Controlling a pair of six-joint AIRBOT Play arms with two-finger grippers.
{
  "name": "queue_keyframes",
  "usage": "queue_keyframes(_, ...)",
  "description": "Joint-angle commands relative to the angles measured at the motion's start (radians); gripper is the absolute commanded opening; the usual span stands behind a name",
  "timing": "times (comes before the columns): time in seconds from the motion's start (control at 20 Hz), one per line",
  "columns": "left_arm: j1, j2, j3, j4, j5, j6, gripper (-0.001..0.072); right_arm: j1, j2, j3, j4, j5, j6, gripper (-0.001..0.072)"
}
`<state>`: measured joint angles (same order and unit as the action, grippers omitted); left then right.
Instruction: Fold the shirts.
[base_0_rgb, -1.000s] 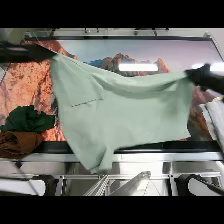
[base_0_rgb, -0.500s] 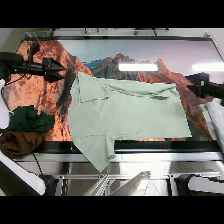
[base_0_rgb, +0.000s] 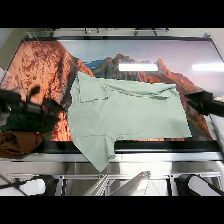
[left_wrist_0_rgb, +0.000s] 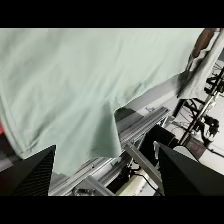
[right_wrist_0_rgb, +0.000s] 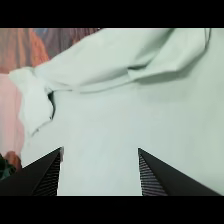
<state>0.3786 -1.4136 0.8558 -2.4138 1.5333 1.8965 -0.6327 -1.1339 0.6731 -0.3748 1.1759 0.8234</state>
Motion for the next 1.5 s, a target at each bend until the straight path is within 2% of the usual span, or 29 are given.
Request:
queue_keyframes(0.0, 0.008, 0.142, -0.326, 0.076, -0.114, -0.077, 0.0714, -0.003, 0.065, -0.071, 0.005, -0.008, -0.017, 0.0526)
queue_keyframes(0.35, 0.006, 0.161, -0.497, 0.079, -0.291, -0.084, 0.0714, -0.003, 0.08, -0.071, 0.073, 0.009, -0.032, 0.0526)
queue_keyframes(0.45, 0.006, 0.161, -0.509, 0.002, -0.335, -0.063, 0.0714, -0.003, 0.08, -0.071, 0.073, 0.009, -0.032, 0.0526)
queue_keyframes(0.55, 0.006, 0.161, -0.509, -0.099, -0.348, -0.005, 0.0711, -0.003, 0.08, -0.071, 0.073, 0.01, -0.031, 0.0526)
queue_keyframes(0.65, -0.008, 0.161, -0.507, -0.125, -0.385, 0.007, 0.0695, -0.003, 0.08, -0.071, 0.073, 0.01, -0.031, 0.0526)
queue_keyframes(0.9, -0.196, 0.142, -0.496, -0.129, -0.536, -0.021, 0.0696, -0.003, 0.08, -0.071, 0.073, 0.01, -0.031, 0.0526)
queue_keyframes(0.95, -0.238, 0.124, -0.473, -0.129, -0.545, -0.021, 0.0673, -0.003, 0.08, -0.071, 0.073, 0.01, -0.031, 0.0526)
queue_keyframes(1.1, -0.319, 0.061, -0.385, -0.123, -0.524, -0.02, 0.0673, -0.003, 0.078, -0.071, 0.073, 0.006, -0.017, 0.0528)
queue_keyframes(1.15, -0.332, 0.046, -0.362, -0.115, -0.507, -0.019, 0.0569, -0.003, 0.074, -0.071, 0.078, 0.001, -0.008, 0.0529)
queue_keyframes(1.2, -0.336, 0.039, -0.35, -0.101, -0.488, -0.019, 0.0358, -0.003, 0.071, -0.071, 0.09, 0.002, -0.008, 0.0528)
queue_keyframes(1.25, -0.335, 0.04, -0.348, -0.087, -0.479, -0.019, 0.0203, -0.004, 0.067, -0.071, 0.089, -0.002, -0.005, 0.0525)
queue_keyframes(1.3, -0.326, 0.041, -0.348, -0.084, -0.474, -0.019, 0.0104, -0.009, 0.062, -0.071, 0.067, -0.013, 0.023, 0.0514)
queue_keyframes(1.35, -0.316, 0.041, -0.348, -0.082, -0.472, -0.019, 0.0062, -0.023, 0.054, -0.07, 0.032, -0.032, 0.063, 0.0448)
queue_keyframes(1.45, -0.289, 0.041, -0.348, -0.083, -0.448, -0.014, 0.0062, -0.082, 0.031, -0.07, -0.032, -0.067, 0.109, 0.0439)
